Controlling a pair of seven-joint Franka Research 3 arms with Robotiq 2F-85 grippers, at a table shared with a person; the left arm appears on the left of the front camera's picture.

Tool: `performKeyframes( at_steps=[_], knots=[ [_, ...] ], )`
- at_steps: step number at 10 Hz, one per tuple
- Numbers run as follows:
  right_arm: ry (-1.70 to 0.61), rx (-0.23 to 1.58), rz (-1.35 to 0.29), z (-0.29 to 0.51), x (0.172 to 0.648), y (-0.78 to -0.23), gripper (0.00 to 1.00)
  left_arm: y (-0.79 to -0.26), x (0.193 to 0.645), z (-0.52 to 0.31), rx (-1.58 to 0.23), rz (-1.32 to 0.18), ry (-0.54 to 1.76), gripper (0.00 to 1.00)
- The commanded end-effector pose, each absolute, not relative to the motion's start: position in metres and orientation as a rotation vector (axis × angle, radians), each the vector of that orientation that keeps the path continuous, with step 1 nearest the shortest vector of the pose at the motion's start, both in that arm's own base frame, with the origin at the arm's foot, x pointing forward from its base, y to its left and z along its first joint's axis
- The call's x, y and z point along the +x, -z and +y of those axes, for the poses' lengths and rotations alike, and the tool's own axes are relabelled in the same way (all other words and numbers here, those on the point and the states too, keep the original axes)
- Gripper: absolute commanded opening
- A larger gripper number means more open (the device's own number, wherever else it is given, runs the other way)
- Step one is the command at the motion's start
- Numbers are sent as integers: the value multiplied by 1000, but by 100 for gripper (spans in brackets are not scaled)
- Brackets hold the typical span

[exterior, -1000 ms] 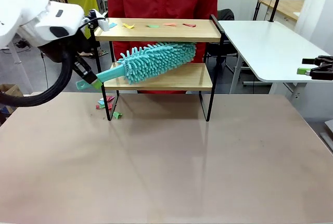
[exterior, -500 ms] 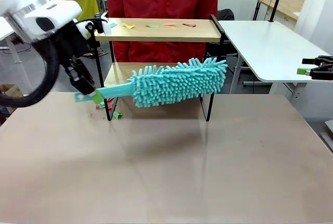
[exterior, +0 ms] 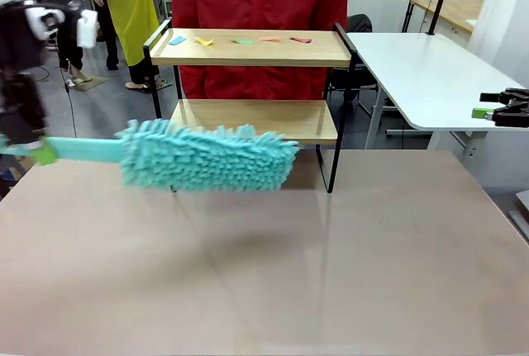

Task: Clean the shelf.
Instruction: Clean the specific section of the Shelf indicated by the human with the Duster.

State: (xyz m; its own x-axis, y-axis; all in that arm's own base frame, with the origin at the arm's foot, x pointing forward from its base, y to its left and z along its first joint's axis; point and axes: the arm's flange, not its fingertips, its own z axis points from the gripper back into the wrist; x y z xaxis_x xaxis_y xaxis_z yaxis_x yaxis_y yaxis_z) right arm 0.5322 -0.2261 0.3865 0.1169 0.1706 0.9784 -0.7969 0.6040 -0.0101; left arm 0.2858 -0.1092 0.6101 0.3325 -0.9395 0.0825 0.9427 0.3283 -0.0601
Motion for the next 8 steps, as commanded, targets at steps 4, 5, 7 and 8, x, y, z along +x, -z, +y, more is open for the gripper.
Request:
performKeyframes(
  at_steps=[4, 5, 7, 8],
  knots=[
    [-765, 608, -1252, -221, 532, -395, 100, -658, 259, -66, 192, 349, 1249, 13],
    [-765, 608, -1252, -221, 532, -395, 100, -665, 258, -58, 233, 407, 1246, 13],
    [-765, 608, -1252, -221, 532, -395, 100, -675, 256, -56, 310, 462, 1281, 13],
    [-765, 608, -1252, -221, 532, -395, 100, -681, 251, -58, 379, 471, 1340, 13]
  ],
)
